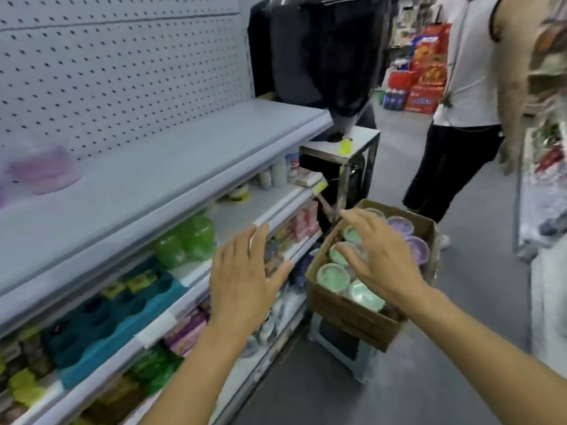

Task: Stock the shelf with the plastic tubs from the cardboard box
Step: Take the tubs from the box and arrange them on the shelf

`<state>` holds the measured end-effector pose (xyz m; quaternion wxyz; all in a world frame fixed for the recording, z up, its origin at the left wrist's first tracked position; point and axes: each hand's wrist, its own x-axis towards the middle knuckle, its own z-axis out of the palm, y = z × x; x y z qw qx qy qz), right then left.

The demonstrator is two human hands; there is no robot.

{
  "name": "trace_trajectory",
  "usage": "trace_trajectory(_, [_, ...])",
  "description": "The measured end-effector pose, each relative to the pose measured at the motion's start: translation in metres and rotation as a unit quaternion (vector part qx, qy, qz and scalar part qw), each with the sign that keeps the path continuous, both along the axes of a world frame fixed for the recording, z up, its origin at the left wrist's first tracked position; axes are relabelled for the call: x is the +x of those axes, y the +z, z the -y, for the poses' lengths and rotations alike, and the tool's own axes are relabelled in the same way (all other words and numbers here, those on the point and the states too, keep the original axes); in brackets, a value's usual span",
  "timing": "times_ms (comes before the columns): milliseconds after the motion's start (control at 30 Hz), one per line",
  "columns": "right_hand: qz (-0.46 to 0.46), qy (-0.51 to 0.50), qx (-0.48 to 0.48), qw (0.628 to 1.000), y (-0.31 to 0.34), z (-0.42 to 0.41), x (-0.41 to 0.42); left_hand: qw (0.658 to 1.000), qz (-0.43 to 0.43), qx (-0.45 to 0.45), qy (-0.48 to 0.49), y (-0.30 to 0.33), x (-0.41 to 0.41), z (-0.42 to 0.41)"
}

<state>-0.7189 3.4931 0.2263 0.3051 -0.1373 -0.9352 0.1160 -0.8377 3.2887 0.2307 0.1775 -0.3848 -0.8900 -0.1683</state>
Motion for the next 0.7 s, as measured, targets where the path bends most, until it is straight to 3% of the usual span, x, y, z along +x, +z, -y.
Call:
trace_trajectory(333, [0.123, -0.16, -0.107, 0.974, -0.097, -0.14, 0.099, 0.978, 0.123, -0.091, -0.143, -0.098, 0.034, -0.164])
trace_trajectory(533, [0.245, -0.192, -0.173, 0.934, -0.15, -0.202, 0.085, 0.949, 0.207, -0.14, -0.191, -0.151, 0.004, -0.244])
trace_trajectory(700, [0.288, -0.216, -0.253, 0.898, -0.195, -0.266, 0.048, 0.918, 0.278, -0.186, -0.213, -0.203, -0.034, -0.329])
